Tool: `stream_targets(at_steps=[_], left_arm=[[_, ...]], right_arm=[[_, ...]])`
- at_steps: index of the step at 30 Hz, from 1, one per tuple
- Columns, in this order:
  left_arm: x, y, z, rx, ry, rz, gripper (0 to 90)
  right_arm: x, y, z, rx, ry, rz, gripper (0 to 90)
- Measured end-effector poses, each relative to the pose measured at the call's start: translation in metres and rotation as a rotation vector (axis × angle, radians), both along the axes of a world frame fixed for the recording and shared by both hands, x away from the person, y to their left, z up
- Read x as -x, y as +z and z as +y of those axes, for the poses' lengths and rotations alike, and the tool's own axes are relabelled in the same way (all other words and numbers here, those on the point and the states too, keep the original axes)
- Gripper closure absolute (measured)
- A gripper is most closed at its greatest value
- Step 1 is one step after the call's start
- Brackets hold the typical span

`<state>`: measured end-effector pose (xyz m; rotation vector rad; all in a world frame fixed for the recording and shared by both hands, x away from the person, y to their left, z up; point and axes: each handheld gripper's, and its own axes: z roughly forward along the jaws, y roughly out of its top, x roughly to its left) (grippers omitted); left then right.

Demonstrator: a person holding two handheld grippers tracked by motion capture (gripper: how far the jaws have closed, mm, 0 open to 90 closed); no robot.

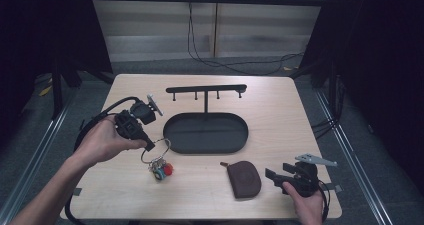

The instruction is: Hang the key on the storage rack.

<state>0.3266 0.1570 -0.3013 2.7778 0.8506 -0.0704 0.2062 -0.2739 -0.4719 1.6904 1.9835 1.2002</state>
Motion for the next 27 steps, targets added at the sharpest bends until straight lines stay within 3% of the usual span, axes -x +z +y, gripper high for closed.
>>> stream_targets(at_steps=[11, 17, 27], left_arm=[[-0.01, 0.028, -0.003, 0.031, 0.019, -0.007, 87.9], [-0.015, 0.035, -0.009, 0.027, 0.02, -0.006, 87.9], [-0.034, 0.042, -0.023, 0.017, 0.018, 0.029, 87.8]], right_arm=[[0.0, 0.0, 0.0, 0.001, 0.002, -0.001, 20.6], [0.001, 0.001, 0.0, 0.0, 0.002, -0.01, 19.3], [0.003, 0.002, 0.0, 0.015, 0.0, -0.022, 17.9]])
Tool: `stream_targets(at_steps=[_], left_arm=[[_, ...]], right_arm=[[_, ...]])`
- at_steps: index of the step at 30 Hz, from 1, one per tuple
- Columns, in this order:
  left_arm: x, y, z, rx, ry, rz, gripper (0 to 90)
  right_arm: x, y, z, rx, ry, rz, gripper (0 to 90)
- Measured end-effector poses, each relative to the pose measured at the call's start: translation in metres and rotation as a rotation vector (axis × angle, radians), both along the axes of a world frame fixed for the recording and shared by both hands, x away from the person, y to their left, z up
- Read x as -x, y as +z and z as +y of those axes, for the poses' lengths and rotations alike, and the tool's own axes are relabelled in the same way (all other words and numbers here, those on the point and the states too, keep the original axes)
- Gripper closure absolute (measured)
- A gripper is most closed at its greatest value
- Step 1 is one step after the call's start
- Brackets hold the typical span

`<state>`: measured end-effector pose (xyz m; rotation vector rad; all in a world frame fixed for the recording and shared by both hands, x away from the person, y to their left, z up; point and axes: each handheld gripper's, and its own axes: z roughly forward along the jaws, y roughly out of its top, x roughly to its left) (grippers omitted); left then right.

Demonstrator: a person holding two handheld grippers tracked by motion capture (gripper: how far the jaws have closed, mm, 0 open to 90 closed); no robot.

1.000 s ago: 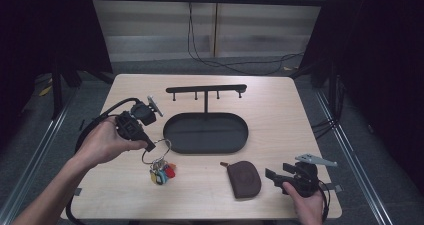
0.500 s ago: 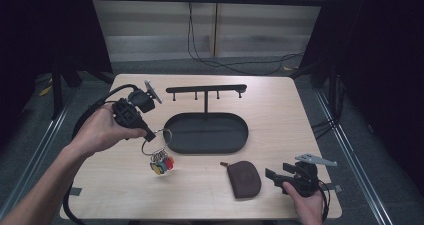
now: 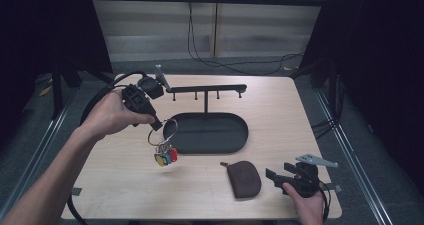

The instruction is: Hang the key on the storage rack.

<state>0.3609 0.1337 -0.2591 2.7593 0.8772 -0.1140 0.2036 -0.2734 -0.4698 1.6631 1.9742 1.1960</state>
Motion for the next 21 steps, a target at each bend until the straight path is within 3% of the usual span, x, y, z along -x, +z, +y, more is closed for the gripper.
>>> stream_targets(at_steps=[4, 11, 21], left_arm=[[-0.006, 0.001, -0.009, -0.026, 0.007, 0.013, 87.8], [-0.015, 0.009, -0.014, -0.027, 0.009, 0.011, 87.8], [-0.037, -0.006, -0.017, -0.069, 0.037, 0.039, 87.7]], right_arm=[[0.002, 0.001, 0.002, 0.003, 0.003, -0.007, 17.9], [0.002, 0.001, 0.001, 0.003, 0.012, -0.002, 17.9], [0.002, 0.001, 0.002, -0.004, 0.011, -0.008, 17.9]])
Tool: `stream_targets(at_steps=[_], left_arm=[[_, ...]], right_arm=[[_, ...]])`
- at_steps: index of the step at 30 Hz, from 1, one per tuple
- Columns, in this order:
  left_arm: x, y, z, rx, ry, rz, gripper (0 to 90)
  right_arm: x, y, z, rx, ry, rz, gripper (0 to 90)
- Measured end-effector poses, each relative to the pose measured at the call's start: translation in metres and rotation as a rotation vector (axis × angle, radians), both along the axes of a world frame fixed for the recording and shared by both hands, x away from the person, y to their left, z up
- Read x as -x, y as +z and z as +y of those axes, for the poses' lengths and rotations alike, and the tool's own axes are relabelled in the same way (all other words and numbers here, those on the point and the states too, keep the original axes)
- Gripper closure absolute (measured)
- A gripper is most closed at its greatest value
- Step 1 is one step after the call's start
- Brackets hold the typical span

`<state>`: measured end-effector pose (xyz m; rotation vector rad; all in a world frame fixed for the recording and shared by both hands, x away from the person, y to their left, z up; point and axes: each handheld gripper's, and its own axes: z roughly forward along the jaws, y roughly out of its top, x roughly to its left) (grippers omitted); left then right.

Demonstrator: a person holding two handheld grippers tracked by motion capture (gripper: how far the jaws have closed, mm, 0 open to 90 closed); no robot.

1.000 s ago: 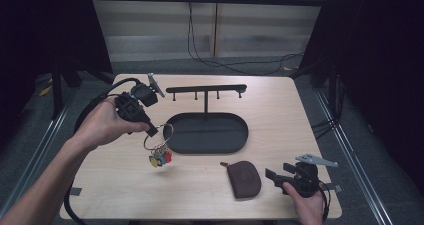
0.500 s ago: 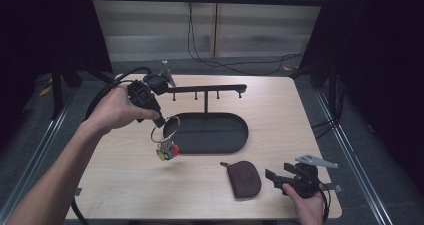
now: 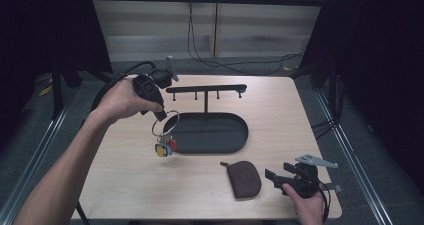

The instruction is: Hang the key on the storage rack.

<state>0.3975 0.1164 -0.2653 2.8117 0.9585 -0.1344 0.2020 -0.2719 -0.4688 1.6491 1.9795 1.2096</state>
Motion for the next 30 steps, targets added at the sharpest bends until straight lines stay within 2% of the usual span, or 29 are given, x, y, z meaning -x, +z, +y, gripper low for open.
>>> stream_targets(at_steps=[6, 11, 16, 18, 25, 30], left_arm=[[-0.014, -0.003, -0.001, 0.008, 0.034, 0.009, 87.6], [-0.028, 0.001, 0.003, -0.013, 0.071, 0.002, 87.7], [-0.037, 0.002, 0.002, -0.013, 0.078, 0.004, 87.7], [-0.042, 0.003, 0.0, -0.013, 0.1, 0.003, 87.7], [-0.054, 0.002, -0.005, -0.033, 0.106, -0.003, 87.7], [-0.061, -0.007, -0.006, -0.056, 0.116, -0.008, 87.7]], right_arm=[[0.0, 0.0, 0.0, -0.001, 0.001, 0.003, 17.5], [0.0, -0.002, 0.0, -0.004, 0.009, 0.015, 17.2], [-0.001, -0.002, 0.0, -0.005, 0.009, 0.019, 17.2], [0.0, -0.002, 0.001, 0.0, 0.011, 0.016, 17.1], [0.0, -0.002, 0.0, -0.001, 0.013, 0.016, 17.1], [0.0, -0.002, 0.001, -0.005, 0.017, 0.016, 17.1]])
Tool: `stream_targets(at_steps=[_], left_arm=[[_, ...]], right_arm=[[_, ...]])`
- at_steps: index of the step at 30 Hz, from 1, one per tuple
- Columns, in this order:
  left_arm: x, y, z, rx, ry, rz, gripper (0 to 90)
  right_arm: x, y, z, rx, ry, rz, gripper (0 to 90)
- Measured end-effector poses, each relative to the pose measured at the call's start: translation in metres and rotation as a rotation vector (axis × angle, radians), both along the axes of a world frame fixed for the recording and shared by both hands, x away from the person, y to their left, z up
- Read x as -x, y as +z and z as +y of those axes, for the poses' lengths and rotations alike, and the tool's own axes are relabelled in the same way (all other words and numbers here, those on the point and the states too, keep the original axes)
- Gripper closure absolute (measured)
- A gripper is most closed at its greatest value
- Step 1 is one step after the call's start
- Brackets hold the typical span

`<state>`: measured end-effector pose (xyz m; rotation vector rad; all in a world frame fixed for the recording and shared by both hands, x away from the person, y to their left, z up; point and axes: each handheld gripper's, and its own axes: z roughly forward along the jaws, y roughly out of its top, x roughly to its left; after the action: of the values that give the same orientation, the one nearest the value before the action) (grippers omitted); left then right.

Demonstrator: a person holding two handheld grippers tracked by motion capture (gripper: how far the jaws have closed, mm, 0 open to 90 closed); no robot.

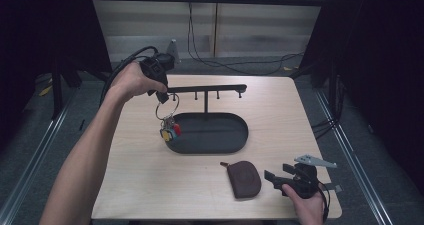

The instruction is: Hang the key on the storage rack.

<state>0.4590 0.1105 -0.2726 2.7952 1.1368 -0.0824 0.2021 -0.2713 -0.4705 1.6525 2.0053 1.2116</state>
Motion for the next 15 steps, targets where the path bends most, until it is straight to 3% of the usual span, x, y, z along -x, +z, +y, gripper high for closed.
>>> stream_targets(at_steps=[7, 12, 13, 14, 15], left_arm=[[-0.003, -0.004, 0.002, 0.007, 0.018, -0.004, 87.6], [-0.007, -0.017, 0.001, 0.028, 0.05, 0.001, 87.6], [-0.008, -0.017, 0.001, 0.024, 0.045, -0.021, 87.6], [-0.009, -0.018, 0.001, 0.03, 0.058, -0.002, 87.5], [-0.009, -0.018, 0.001, 0.019, 0.049, -0.014, 87.1]], right_arm=[[-0.001, -0.001, 0.001, 0.005, 0.0, 0.004, 17.1], [0.0, 0.0, 0.001, 0.005, 0.005, 0.001, 17.1], [0.0, 0.0, 0.001, 0.003, 0.005, -0.003, 17.1], [0.0, 0.0, 0.0, 0.001, 0.005, -0.001, 17.1], [0.0, 0.0, 0.001, 0.002, 0.003, 0.001, 17.1]])
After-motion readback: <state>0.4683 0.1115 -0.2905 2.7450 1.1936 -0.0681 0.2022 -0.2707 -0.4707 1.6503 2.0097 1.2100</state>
